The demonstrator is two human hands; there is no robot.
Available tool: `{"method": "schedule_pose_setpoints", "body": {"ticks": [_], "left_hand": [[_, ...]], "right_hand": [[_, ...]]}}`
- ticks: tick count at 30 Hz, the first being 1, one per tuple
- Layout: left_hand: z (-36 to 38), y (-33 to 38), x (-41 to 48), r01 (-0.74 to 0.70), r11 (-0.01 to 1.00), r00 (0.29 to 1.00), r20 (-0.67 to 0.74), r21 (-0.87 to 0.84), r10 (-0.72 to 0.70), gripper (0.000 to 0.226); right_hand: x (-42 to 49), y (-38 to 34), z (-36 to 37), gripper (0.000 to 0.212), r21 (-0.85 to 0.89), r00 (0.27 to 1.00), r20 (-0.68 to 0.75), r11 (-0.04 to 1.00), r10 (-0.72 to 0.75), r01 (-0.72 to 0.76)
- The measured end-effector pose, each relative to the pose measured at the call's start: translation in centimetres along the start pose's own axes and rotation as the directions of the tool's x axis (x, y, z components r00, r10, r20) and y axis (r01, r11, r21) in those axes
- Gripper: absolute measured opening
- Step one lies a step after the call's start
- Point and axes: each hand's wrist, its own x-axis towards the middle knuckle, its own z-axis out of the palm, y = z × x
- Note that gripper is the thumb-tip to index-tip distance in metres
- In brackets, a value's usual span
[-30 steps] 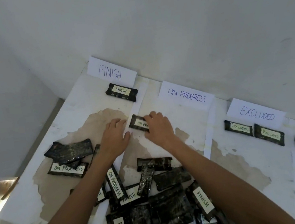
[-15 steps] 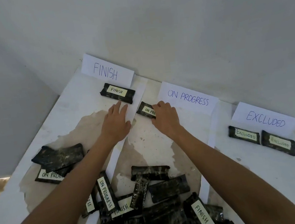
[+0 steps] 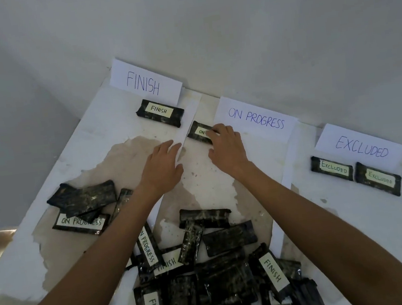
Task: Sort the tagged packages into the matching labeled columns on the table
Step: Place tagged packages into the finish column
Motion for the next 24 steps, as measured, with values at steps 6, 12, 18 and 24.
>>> {"method": "schedule_pose_setpoints", "body": {"ticks": [6, 12, 18, 24], "left_hand": [[0.6, 1.1, -5.1, -0.026, 0.999, 1.0, 0.013, -0.048, 0.026, 0.054], [1.3, 1.1, -9.7, -0.02, 0.998, 0.999, 0.028, -0.065, 0.021, 0.053], [1.5, 1.4, -12.9, 0.031, 0.984, 0.999, 0.012, -0.173, -0.03, 0.049], [0.9, 1.7, -14.2, 0.036, 0.964, 0.999, 0.001, -0.262, -0.037, 0.05]], "right_hand": [[-5.0, -2.1, -1.8, 0.044, 0.047, 0.96, 0.216, 0.984, -0.177, 0.17], [-10.5, -5.1, -2.0, 0.052, 0.058, 0.816, 0.523, 0.966, -0.245, 0.253], [-12.9, -5.7, 0.2, 0.048, -0.213, 0.888, 0.402, 0.92, -0.224, 0.329], [-13.5, -4.4, -0.7, 0.049, -0.056, 0.953, 0.298, 0.996, -0.051, 0.071]]}}
